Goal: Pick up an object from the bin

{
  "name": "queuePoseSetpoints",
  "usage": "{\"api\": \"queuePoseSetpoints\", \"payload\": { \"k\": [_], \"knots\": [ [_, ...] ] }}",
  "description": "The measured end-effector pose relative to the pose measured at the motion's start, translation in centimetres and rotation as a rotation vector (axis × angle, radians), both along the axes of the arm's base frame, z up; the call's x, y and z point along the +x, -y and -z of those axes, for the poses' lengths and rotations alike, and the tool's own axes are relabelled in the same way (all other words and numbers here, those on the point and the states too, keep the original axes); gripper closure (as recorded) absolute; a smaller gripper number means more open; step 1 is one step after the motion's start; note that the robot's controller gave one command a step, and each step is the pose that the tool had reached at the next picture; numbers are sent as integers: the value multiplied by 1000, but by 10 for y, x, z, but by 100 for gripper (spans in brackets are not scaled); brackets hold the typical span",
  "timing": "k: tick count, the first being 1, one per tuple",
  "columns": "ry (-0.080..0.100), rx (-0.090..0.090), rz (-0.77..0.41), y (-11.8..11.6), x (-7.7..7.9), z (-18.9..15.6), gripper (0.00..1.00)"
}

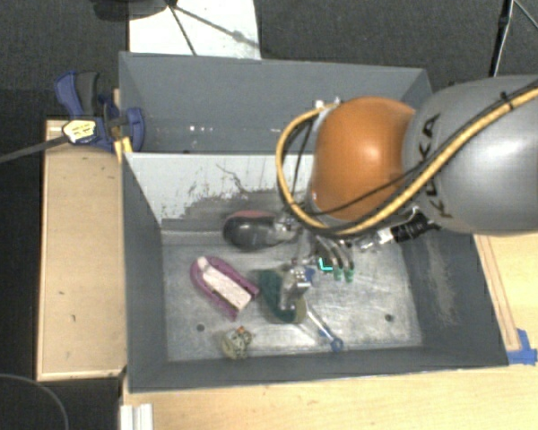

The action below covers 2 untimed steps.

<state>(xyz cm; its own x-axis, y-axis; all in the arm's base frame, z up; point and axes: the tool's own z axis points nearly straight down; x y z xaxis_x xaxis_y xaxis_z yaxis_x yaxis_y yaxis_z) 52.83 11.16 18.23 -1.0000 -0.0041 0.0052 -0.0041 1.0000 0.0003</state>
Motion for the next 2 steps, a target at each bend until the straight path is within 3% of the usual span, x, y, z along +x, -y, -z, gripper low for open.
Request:
{"api": "queuePoseSetpoints", "payload": {
  "k": [1,2],
  "knots": [
    [16,3,87,17,-22,111,0],
    [28,5,96,17,-18,107,100]
  ]
}}
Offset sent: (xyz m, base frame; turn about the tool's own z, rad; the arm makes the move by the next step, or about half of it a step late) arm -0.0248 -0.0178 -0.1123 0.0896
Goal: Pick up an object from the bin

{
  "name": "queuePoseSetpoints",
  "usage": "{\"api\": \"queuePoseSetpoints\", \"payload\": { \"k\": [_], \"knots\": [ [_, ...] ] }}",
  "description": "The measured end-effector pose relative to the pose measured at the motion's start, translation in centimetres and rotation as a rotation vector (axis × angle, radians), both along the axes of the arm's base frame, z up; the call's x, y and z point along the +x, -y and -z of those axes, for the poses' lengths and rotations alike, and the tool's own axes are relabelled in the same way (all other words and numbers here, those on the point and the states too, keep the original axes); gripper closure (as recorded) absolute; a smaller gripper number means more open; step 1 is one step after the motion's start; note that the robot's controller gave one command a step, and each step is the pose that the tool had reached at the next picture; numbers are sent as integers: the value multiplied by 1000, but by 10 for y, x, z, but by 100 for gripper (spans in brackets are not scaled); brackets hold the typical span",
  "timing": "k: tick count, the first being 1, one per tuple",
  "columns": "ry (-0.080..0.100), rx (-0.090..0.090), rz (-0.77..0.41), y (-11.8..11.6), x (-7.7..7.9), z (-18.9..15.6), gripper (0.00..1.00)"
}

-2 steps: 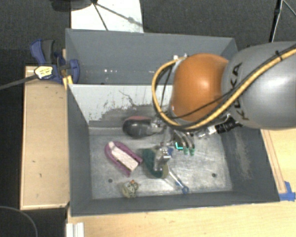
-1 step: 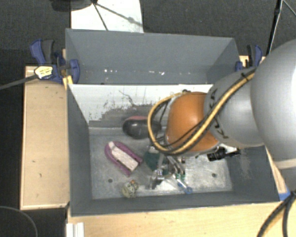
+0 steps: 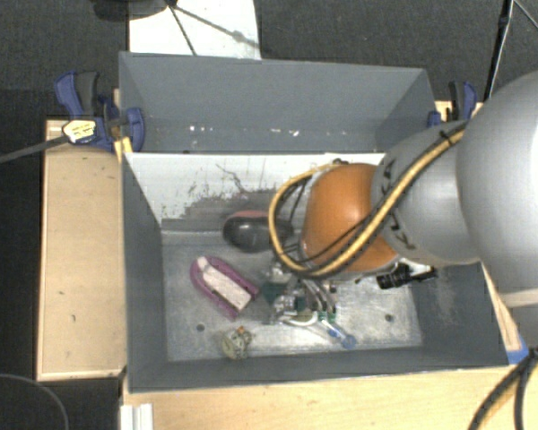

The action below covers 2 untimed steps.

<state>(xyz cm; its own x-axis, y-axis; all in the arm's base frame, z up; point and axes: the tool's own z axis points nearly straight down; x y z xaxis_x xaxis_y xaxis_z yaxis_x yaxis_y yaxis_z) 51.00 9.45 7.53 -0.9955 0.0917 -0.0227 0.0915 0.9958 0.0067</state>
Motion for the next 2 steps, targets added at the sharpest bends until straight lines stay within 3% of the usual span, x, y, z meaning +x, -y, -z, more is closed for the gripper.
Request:
{"api": "queuePoseSetpoints", "payload": {
  "k": [1,2],
  "knots": [
    [-10,-2,-26,-52,-29,1,100],
    [-14,-3,-44,-41,-30,-111,100]
  ]
}}
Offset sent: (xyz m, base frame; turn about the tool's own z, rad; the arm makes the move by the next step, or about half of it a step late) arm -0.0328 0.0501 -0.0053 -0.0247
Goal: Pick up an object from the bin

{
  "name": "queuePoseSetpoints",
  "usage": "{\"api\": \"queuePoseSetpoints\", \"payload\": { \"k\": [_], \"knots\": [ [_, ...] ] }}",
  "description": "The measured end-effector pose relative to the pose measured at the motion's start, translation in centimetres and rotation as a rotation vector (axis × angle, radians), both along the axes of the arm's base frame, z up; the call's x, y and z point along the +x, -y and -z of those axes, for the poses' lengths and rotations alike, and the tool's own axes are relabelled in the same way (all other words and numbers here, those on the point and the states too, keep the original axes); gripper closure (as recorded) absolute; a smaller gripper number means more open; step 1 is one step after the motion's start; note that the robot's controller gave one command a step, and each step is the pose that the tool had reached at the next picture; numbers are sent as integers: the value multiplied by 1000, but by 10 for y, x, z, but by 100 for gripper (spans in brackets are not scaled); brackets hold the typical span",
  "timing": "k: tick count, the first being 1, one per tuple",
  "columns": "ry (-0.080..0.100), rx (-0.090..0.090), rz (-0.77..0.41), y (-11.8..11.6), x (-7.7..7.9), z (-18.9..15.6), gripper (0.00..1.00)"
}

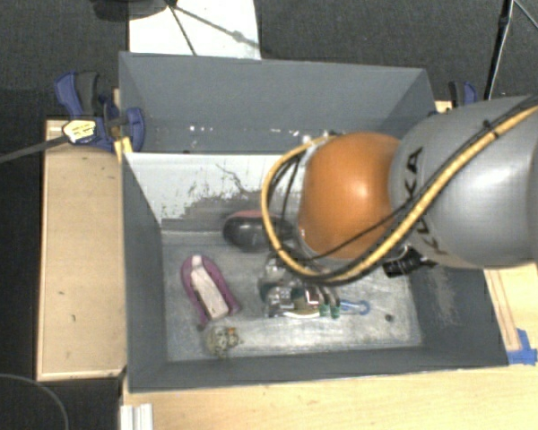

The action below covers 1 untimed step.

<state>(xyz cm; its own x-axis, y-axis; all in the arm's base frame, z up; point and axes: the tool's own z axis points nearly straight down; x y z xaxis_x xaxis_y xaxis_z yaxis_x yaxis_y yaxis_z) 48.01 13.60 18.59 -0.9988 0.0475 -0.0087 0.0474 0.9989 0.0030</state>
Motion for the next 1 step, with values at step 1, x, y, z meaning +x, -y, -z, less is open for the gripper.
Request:
{"api": "queuePoseSetpoints", "payload": {
  "k": [1],
  "knots": [
    [2,2,32,-11,9,-82,100]
  ]
}}
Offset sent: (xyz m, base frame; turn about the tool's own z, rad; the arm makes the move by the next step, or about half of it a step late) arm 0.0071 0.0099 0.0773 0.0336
